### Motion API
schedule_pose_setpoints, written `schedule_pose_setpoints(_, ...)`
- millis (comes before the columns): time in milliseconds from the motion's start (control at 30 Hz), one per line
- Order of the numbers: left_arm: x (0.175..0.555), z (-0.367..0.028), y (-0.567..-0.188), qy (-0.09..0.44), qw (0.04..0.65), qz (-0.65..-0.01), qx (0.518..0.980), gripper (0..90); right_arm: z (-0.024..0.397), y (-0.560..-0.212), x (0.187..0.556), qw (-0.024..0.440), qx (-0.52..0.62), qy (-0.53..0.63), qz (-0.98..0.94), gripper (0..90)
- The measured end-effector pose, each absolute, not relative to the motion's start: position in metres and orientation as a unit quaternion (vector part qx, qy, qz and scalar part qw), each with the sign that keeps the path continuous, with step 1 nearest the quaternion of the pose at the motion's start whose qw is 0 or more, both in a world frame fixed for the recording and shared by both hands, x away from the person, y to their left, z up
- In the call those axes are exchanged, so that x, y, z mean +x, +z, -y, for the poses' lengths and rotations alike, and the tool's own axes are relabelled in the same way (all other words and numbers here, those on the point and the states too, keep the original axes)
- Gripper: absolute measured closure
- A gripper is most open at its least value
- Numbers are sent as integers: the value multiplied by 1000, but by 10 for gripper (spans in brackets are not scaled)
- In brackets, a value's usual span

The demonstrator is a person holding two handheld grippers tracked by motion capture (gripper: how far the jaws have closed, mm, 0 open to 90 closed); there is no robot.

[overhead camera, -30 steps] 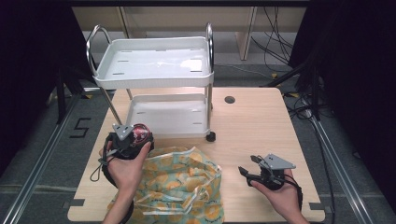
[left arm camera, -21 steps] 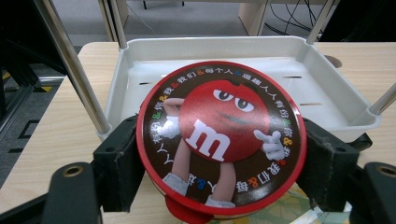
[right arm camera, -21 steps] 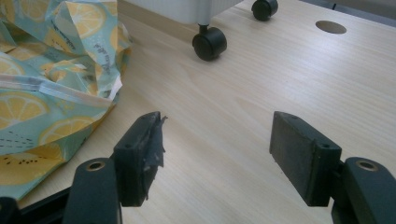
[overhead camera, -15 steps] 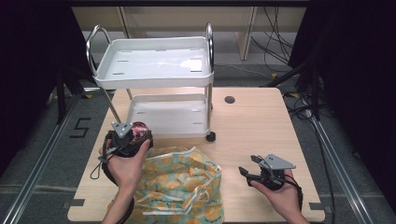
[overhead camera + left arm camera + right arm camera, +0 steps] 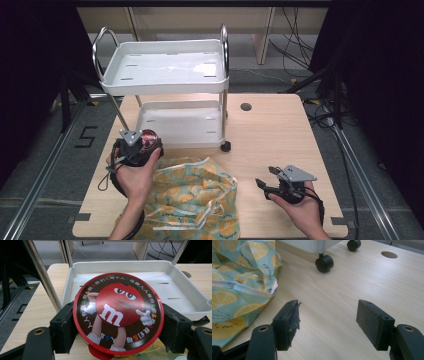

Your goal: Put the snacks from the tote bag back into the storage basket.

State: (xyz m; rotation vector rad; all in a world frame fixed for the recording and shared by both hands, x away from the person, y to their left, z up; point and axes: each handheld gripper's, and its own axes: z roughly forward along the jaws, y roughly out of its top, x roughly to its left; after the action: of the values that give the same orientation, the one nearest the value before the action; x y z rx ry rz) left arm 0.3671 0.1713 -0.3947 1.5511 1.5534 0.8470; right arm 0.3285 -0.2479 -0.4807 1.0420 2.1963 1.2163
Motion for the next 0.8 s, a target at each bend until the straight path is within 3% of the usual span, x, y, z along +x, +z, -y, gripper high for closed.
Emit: schedule_pose_setpoints(800, 376, -171, -394, 339, 393, -611, 598, 255, 248, -480, 328, 208, 379, 435, -790, 354)
